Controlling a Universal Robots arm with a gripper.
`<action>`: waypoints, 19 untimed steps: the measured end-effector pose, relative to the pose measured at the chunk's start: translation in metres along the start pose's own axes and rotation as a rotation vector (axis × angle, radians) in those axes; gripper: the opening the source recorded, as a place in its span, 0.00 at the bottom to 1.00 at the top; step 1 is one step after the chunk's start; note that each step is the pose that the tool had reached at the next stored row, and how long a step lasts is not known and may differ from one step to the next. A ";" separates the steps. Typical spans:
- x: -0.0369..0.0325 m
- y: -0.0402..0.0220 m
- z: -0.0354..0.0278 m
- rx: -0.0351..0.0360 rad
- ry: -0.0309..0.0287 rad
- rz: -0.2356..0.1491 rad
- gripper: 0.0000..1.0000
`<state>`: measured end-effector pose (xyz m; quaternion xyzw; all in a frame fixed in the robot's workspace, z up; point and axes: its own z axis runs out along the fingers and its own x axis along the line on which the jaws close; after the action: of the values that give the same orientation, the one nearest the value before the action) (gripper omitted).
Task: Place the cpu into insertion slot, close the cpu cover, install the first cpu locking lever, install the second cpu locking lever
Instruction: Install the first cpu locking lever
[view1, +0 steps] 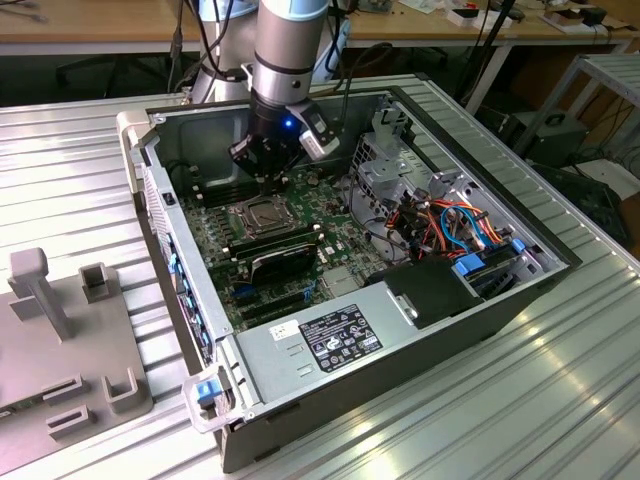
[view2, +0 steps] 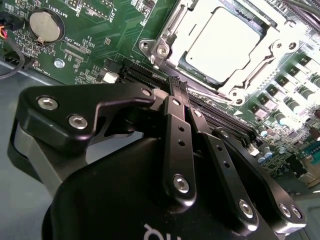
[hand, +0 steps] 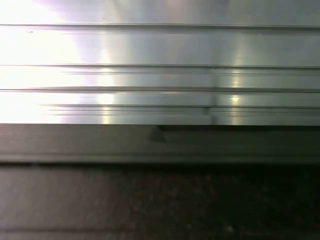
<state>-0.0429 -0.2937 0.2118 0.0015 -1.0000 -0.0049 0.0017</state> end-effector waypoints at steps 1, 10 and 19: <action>-0.0001 0.0000 0.0004 -0.0001 -0.0005 0.000 0.11; 0.0000 -0.0015 0.0015 -0.0003 -0.0013 0.000 0.11; -0.0006 -0.0019 0.0080 0.0005 -0.0007 0.000 0.11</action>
<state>-0.0423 -0.2955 0.2037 0.0014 -1.0000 -0.0046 0.0014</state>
